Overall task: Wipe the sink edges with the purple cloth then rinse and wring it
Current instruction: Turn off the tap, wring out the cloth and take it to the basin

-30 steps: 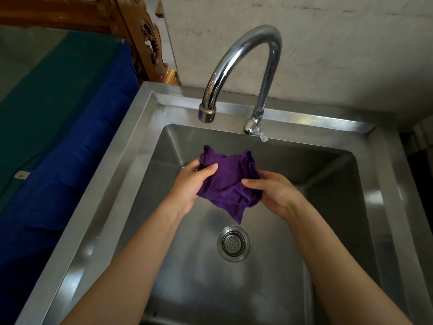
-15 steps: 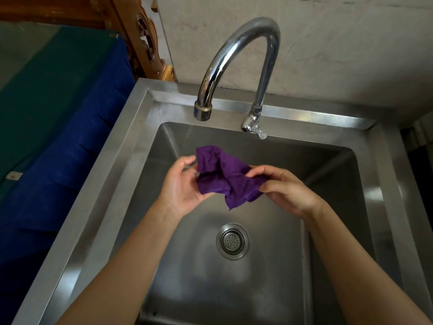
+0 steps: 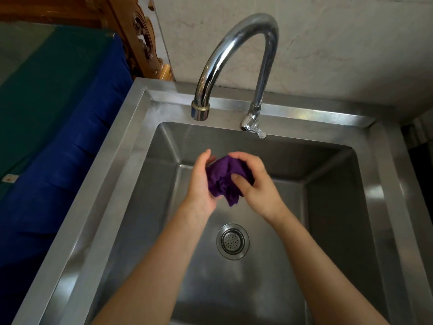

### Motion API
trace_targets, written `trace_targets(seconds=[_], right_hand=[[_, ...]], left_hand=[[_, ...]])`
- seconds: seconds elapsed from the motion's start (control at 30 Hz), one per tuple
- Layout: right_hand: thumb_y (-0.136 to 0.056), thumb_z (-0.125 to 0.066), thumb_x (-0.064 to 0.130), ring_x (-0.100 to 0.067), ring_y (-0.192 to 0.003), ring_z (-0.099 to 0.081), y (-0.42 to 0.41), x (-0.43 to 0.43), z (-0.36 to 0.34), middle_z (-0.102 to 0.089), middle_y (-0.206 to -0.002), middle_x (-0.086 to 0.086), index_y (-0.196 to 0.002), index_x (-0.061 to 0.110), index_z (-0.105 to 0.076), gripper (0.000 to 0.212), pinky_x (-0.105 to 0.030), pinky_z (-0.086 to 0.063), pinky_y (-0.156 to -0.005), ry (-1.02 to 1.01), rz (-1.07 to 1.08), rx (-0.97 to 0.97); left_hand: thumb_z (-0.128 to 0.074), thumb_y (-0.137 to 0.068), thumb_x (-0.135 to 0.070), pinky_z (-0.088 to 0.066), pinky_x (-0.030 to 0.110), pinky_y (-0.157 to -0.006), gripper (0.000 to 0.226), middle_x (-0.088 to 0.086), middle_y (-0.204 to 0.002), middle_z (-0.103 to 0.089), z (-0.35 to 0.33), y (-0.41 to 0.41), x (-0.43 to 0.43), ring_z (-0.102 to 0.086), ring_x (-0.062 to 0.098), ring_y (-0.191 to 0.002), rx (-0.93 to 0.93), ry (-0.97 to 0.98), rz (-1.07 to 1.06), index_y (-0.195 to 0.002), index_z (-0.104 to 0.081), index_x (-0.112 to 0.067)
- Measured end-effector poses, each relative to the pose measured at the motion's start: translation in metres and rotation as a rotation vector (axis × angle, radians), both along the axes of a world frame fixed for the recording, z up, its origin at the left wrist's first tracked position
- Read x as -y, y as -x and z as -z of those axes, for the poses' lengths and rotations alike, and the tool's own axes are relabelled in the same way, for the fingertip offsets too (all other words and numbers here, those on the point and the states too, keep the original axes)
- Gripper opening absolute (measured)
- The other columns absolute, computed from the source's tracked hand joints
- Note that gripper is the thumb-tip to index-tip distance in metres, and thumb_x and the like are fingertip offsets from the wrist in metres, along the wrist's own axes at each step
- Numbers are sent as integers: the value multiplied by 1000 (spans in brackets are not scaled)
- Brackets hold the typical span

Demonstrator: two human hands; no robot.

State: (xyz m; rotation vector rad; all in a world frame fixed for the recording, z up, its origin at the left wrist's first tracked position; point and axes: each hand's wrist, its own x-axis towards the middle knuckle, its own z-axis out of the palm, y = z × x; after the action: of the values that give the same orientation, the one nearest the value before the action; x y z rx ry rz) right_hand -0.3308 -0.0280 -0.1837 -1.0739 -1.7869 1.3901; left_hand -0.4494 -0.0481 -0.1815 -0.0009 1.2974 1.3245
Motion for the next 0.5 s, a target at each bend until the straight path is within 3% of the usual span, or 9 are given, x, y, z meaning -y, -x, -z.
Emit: trace_targets(seconds=[0.03,0.1,0.2,0.3,0.4,0.5], right_hand=[[-83,-53,20,0,-108,-46,5,4,0,-47,-117,-7,-124,23,-51,41,-14,-34,-98,-60,-15,33],[-84,-48,41,-9,-110,-45,14,10,1,-37,-118,-2,-129,34,-46,46,-21,-39,-96,-101,-16,108],[-82,-40,54,-13,-107,-46,22,12,0,-30,-115,10,-124,45,-42,43,-32,-47,-87,-163,72,237],[-83,-34,58,-12,-88,-53,29,8,-3,-39,-110,8,-115,39,-50,41,-31,-47,-69,-254,202,312],[-84,-28,55,-24,-77,-61,34,5,-5,-53,-104,-1,-107,26,-60,49,-33,-48,-63,-318,278,370],[-87,-21,49,-35,-66,-61,37,-3,0,-62,-86,-9,-90,15,-64,55,-36,-46,-55,-426,316,455]], left_hand=[[-52,-87,-47,-48,27,-62,31,0,-65,-66,2,-3,-2,-63,16,-63,-50,6,40,-78,-61,-19],[-52,-84,-54,-51,31,-70,40,3,-78,-66,7,-8,-7,-64,19,-76,-177,23,60,-85,-65,-17],[-52,-88,-44,-49,27,-61,32,1,-71,-62,4,-15,-11,-61,17,-71,-293,38,-48,-78,-63,-15],[-50,-91,-42,-47,28,-61,35,-1,-68,-63,3,-23,-9,-61,16,-69,-355,19,-137,-71,-63,-17],[-48,-91,-43,-49,38,-67,44,-4,-58,-61,5,-24,-7,-59,17,-64,-474,21,-207,-56,-62,-22],[-50,-88,-45,-47,40,-62,46,-10,-42,-54,8,-21,-7,-52,14,-54,-624,24,-207,-47,-60,-27]])
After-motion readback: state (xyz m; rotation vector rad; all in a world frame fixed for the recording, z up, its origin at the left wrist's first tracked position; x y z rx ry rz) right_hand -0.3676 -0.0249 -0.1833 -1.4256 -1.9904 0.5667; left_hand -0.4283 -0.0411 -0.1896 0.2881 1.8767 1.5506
